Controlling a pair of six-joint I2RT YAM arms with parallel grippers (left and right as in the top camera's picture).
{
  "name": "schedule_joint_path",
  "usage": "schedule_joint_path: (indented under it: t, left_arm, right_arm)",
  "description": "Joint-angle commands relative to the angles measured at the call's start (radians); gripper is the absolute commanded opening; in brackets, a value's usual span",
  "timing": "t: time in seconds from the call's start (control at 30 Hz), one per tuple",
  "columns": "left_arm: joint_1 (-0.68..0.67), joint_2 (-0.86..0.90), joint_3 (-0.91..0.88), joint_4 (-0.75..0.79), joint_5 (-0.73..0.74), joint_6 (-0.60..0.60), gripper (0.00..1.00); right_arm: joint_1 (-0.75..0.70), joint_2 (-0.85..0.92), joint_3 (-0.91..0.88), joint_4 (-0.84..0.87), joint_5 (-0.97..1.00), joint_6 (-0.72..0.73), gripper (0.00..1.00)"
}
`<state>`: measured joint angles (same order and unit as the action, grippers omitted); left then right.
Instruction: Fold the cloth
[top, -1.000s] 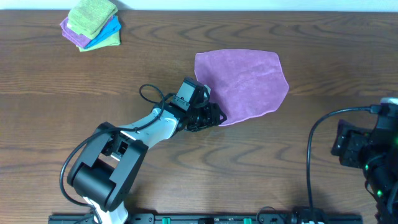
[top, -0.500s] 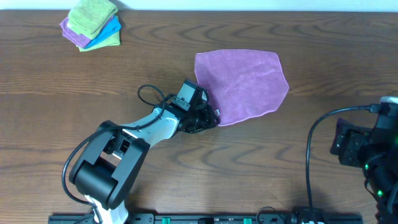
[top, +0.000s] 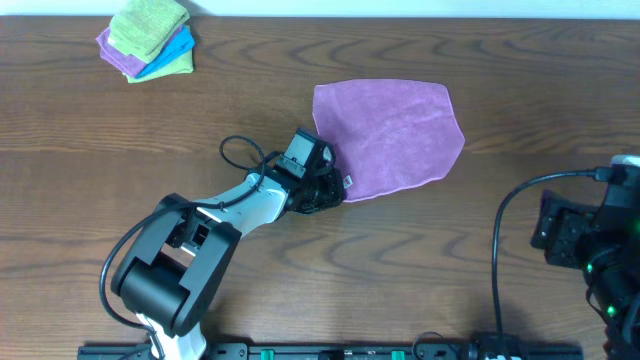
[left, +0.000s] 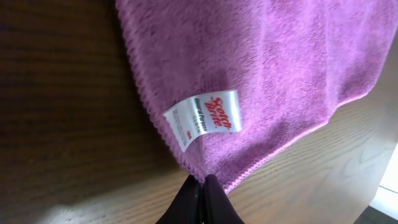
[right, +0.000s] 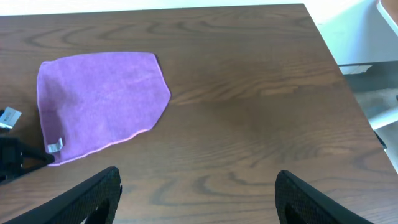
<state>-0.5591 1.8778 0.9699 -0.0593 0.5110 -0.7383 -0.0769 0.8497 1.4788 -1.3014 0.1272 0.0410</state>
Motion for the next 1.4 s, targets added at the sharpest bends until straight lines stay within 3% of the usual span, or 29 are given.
schedule_joint_path:
  t: [0.0, 0.2, 0.53, 0.83, 1.1, 1.37]
  left_arm:
    - [0.015, 0.015, 0.015, -0.052, -0.017, 0.031, 0.06]
    - [0.094, 0.01, 0.015, -0.24, -0.051, 0.115, 0.05]
    - [0.246, -0.063, 0.015, -0.285, -0.051, 0.22, 0.05]
    - [0.245, -0.066, 0.015, -0.284, -0.051, 0.238, 0.06]
    - [0.245, -0.066, 0.015, -0.284, -0.05, 0.238, 0.06]
    - [0.245, -0.066, 0.015, -0.284, -0.046, 0.237, 0.06]
  right_arm:
    - [-0.007, 0.001, -0.001, 0.0, -0.004, 0.01, 0.79]
    - [-0.007, 0.018, -0.043, -0.01, -0.005, 0.019, 0.8]
    - [-0.016, 0.079, -0.365, 0.101, -0.209, 0.034, 0.83]
    - [-0.182, 0.284, -0.634, 0.333, -0.599, 0.032, 0.83]
    - [-0.227, 0.442, -0.755, 0.623, -0.66, 0.025, 0.85]
    - [-0.226, 0.734, -0.763, 0.931, -0.847, 0.082, 0.85]
